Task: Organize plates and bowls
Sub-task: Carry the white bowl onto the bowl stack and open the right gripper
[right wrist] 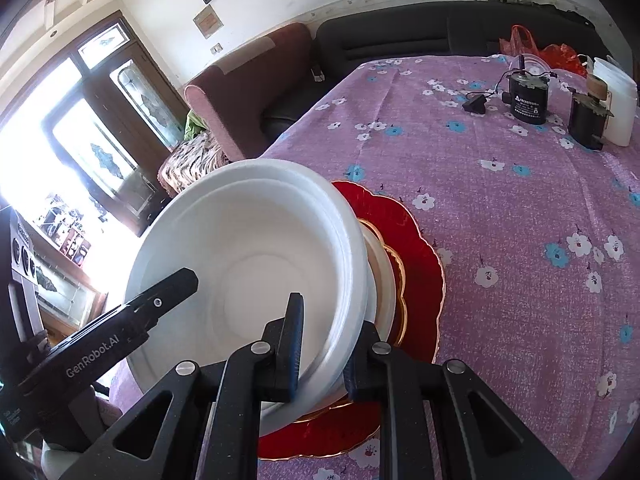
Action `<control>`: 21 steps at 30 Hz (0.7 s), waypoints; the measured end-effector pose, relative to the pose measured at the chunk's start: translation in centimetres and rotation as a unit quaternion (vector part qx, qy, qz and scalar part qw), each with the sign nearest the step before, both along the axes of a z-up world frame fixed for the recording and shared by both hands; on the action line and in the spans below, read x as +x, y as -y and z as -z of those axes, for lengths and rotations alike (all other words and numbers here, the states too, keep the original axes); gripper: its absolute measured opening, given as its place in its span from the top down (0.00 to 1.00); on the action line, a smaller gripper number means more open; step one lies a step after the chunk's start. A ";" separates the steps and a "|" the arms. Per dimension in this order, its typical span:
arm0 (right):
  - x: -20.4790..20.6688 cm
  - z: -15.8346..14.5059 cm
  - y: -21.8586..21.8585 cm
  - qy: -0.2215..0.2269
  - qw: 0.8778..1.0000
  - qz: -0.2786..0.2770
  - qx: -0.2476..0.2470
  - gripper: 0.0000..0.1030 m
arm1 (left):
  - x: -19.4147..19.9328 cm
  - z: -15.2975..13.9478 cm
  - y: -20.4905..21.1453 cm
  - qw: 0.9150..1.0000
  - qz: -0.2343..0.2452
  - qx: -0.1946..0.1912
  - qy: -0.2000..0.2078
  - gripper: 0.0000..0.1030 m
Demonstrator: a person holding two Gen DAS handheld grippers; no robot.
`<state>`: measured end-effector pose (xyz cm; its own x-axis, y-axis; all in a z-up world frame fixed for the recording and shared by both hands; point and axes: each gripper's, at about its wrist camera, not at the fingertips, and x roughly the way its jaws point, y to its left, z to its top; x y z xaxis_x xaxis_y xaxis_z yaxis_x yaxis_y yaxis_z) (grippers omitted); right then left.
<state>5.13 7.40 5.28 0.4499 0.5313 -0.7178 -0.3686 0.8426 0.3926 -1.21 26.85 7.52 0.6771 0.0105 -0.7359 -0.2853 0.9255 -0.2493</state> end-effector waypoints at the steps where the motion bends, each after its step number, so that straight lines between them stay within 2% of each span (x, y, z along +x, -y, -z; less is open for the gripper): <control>1: 0.0 0.0 0.0 0.001 1.000 0.001 0.000 0.81 | -0.1 -0.1 -0.2 1.000 -0.003 -0.003 0.002 0.56; 4: -0.2 -0.2 -0.2 0.009 1.000 0.005 -0.007 0.82 | -0.6 -0.4 -0.9 1.000 -0.012 -0.014 0.009 0.49; 9: -0.6 -0.6 -0.7 0.041 0.998 0.017 -0.040 0.82 | -1.9 -0.9 -1.6 0.999 -0.014 -0.029 0.022 0.45; 11: -0.6 -0.7 -0.6 0.047 0.998 0.024 -0.042 0.82 | -2.4 -1.3 -1.4 0.999 -0.015 -0.023 0.030 0.44; 14: -0.9 -1.1 -1.0 0.068 0.995 0.024 -0.067 0.81 | -2.7 -1.7 -1.0 0.999 -0.015 -0.002 0.039 0.34; 17: -1.3 -1.5 -1.5 0.090 0.990 0.031 -0.108 0.82 | -2.5 -1.7 -0.8 0.999 -0.012 0.008 0.039 0.33; 21: -1.0 -1.5 -1.2 0.089 0.989 0.039 -0.107 0.82 | -2.6 -1.5 -1.0 0.999 -0.015 -0.004 0.042 0.33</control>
<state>4.16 8.62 6.76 0.6133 0.3344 -0.7156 -0.3464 0.9281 0.1367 -3.84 27.84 8.97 0.7358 0.0249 -0.6767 -0.2898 0.9147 -0.2815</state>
